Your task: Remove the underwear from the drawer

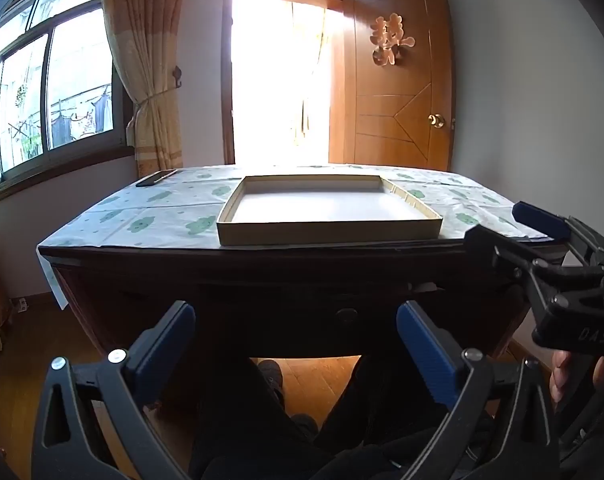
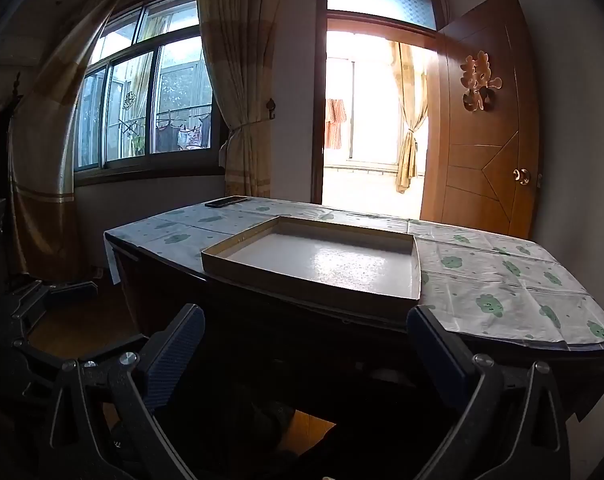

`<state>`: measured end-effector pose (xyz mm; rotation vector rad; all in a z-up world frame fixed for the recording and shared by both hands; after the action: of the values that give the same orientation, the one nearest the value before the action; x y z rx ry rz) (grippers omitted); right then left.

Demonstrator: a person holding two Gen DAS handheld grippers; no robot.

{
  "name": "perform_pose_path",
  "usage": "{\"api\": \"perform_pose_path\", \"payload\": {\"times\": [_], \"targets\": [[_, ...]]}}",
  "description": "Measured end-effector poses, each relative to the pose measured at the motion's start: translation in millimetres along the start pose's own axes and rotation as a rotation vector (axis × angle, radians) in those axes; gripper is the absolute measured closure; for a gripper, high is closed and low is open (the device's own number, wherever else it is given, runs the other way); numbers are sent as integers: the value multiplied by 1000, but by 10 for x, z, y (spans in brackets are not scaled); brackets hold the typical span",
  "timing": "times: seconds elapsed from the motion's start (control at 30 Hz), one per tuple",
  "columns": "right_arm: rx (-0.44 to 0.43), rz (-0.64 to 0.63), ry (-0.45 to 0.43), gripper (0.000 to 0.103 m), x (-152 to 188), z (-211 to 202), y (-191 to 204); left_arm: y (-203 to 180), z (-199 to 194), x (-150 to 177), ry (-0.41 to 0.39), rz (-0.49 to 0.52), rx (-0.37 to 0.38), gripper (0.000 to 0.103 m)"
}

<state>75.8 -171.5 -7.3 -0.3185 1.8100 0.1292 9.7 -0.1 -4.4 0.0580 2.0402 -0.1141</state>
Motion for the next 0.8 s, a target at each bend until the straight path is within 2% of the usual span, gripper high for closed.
{"api": "perform_pose_path", "payload": {"times": [0.17,0.27,0.8], "targets": [[2,-3,-8,1,8,-71,-21,-4,28,-11,-8,-1,-5,0],[2,-11,18,1,4,47,-21,-18,79,-22,-3,-1,-8,0],[6,-19,25,1,11,15,14,4,-8,11,-18,-1,2,0]]}}
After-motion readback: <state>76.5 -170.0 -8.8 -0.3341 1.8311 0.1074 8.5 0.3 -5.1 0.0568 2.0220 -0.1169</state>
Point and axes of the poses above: each gripper's, at about its wrist camera, not at the fingertips, and z roughly the way its jaws point, y to its left, x to its underside, the point moved 1 cm from there along z, roughly the way its jaws point, and after that the axes turned 6 degrees about x, right-handed, at the moved point
